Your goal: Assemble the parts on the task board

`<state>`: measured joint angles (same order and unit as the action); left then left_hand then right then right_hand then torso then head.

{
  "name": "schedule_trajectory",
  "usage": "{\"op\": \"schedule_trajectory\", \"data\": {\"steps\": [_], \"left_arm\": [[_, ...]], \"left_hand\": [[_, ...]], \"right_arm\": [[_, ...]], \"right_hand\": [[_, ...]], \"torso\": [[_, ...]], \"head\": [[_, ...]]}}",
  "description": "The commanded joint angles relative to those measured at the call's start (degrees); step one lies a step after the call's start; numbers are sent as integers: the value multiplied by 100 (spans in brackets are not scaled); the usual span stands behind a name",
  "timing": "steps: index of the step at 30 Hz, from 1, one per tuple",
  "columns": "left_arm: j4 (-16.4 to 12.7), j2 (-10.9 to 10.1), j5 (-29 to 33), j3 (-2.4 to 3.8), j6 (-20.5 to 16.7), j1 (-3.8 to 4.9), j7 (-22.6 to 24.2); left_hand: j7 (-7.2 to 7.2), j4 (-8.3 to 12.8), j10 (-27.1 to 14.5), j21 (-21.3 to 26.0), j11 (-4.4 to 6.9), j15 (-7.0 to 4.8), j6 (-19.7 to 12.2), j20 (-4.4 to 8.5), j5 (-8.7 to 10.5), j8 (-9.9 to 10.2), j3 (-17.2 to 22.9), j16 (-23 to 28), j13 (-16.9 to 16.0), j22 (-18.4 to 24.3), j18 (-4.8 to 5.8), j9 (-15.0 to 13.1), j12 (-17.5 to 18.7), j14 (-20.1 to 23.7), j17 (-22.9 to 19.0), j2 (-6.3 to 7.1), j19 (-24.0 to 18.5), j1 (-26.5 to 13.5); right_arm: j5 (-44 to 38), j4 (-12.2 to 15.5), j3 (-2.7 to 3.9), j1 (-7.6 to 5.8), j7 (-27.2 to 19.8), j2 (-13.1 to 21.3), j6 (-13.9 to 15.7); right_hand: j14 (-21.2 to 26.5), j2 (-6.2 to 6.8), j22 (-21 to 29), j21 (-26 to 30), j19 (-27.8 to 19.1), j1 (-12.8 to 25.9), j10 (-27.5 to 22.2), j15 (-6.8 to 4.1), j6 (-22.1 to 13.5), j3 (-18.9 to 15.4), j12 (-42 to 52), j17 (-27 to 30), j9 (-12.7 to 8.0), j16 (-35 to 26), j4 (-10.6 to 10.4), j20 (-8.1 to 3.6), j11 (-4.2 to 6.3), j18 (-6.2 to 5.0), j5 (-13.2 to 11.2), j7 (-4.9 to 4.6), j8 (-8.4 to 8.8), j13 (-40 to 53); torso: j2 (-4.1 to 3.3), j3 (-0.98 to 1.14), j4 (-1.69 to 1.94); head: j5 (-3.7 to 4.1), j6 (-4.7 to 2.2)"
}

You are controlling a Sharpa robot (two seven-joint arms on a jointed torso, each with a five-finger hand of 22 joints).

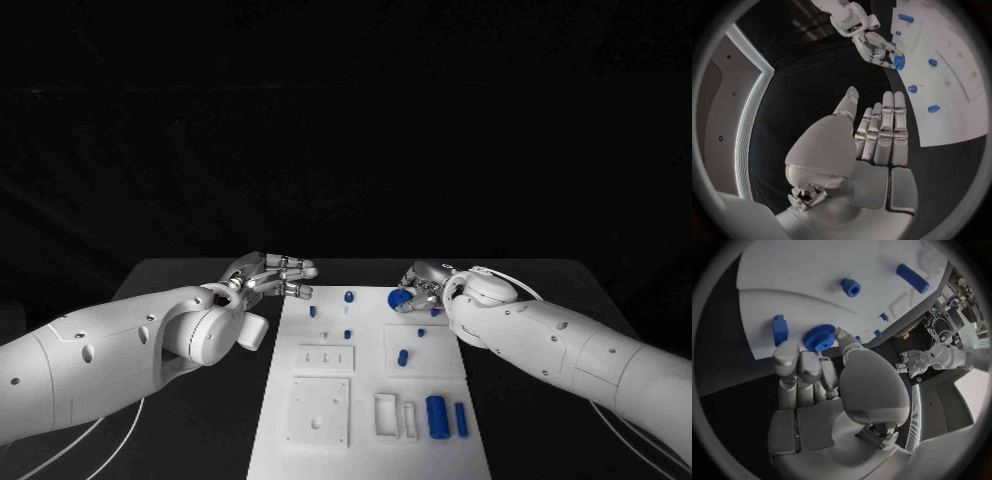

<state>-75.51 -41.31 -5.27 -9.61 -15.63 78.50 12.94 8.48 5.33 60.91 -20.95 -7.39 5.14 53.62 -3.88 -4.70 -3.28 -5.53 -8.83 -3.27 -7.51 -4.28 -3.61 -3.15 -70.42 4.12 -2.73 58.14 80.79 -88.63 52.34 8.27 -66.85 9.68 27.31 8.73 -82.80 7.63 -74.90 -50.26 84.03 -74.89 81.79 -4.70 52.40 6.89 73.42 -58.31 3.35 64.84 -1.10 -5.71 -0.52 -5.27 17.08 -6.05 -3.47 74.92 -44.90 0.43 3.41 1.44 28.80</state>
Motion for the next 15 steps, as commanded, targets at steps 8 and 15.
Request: {"op": "schedule_trajectory", "data": {"steps": [8, 15], "left_arm": [[-5, 18, -17, 4, 64, 3, 20], [-3, 13, -17, 4, 58, 2, 15]], "left_hand": [[-3, 33, -43, -36, 16, -20, -39, -13, -27, -19, 6, 23, -8, -5, 38, 5, -32, 26, -7, 9, -56, -5], [-3, 30, -43, -39, 17, -20, -44, -13, -37, -18, 8, 23, -9, -5, 39, 5, -33, 27, -7, 6, -57, -7]], "right_arm": [[-86, -59, -27, 30, 0, -23, -214], [-106, -69, -36, 36, 6, -17, -183]], "right_hand": [[-15, -5, -425, 24, 338, -22, 8, 14, 388, 201, 12, -20, 14, -27, 163, -4, -30, 52, 204, -13, 1, 594], [-14, -47, -443, 42, 339, 113, 3, 4, 624, 789, 6, -1, 21, -48, 442, -13, -17, 63, 111, 6, -7, 588]], "torso": [[-2, 0, -7], [0, 5, 1]], "head": [[-3, 21], [-3, 33]]}}
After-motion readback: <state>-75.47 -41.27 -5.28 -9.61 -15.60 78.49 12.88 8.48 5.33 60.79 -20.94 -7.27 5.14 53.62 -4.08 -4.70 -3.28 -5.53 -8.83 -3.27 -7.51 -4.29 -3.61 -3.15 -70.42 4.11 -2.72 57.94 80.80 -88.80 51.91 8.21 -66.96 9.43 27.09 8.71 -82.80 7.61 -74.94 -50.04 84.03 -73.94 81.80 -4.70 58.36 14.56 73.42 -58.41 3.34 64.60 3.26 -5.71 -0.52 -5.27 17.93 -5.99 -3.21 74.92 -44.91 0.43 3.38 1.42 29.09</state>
